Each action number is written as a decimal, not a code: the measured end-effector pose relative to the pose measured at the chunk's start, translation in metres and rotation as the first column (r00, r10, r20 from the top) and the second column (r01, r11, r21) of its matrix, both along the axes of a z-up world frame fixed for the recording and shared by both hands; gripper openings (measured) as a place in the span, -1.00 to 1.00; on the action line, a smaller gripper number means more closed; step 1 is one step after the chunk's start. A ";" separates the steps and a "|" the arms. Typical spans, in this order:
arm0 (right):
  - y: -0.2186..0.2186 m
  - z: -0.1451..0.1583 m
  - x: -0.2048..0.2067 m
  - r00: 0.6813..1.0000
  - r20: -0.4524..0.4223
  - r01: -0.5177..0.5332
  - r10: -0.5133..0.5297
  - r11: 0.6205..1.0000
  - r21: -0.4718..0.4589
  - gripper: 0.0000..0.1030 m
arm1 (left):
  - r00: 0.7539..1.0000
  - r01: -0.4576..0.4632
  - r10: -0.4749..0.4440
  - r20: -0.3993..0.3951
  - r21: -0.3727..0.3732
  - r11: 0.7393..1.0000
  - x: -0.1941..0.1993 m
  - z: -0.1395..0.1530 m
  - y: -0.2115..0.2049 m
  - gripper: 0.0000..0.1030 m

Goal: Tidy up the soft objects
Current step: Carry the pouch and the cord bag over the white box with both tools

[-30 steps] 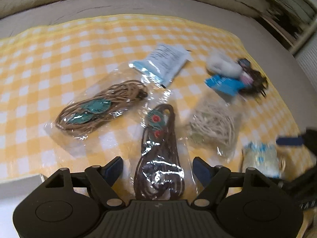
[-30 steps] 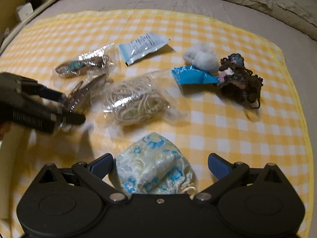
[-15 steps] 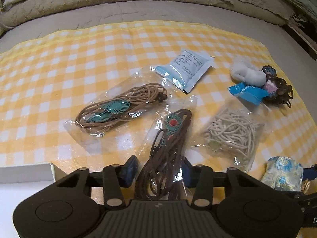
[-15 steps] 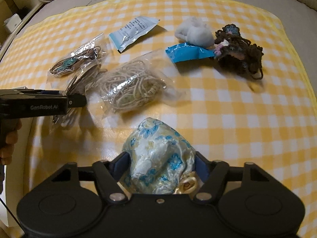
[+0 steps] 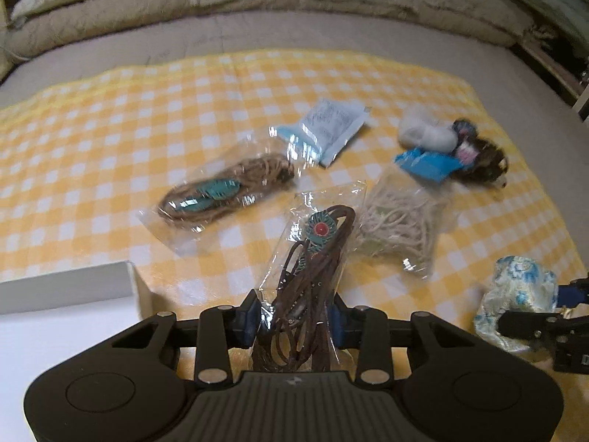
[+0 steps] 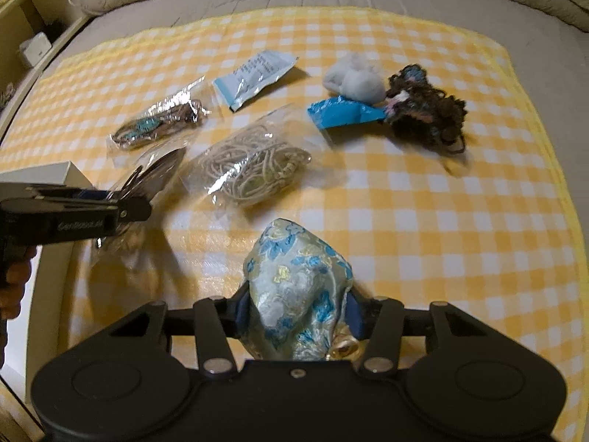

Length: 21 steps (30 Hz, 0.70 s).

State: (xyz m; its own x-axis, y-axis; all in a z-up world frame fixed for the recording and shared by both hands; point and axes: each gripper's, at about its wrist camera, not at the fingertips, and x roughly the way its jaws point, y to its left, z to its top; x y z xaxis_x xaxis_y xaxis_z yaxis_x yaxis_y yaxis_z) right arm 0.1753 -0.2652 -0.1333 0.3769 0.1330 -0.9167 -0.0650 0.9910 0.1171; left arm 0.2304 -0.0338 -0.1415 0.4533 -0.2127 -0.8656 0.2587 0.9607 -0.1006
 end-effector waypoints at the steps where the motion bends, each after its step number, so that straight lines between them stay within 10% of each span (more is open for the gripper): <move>1: -0.001 0.004 -0.003 1.000 0.011 0.007 -0.008 1.000 0.003 -0.02 | 1.000 -0.004 0.004 0.013 -0.009 1.000 -0.004 0.007 0.002 -0.25; 21: 0.042 0.069 -0.038 0.972 0.235 -0.004 -0.026 0.992 0.129 -0.02 | 0.954 -0.189 0.180 0.238 0.012 0.982 -0.094 0.103 0.097 -0.25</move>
State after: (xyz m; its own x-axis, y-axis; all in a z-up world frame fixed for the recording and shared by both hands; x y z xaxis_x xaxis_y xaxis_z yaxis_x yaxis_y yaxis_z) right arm 0.1369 -0.2231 -0.0639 0.5825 0.2379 -0.7773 -0.0951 0.9696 0.2255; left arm 0.1365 0.0635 -0.0384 0.6730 -0.0779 -0.7355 0.0889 0.9957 -0.0242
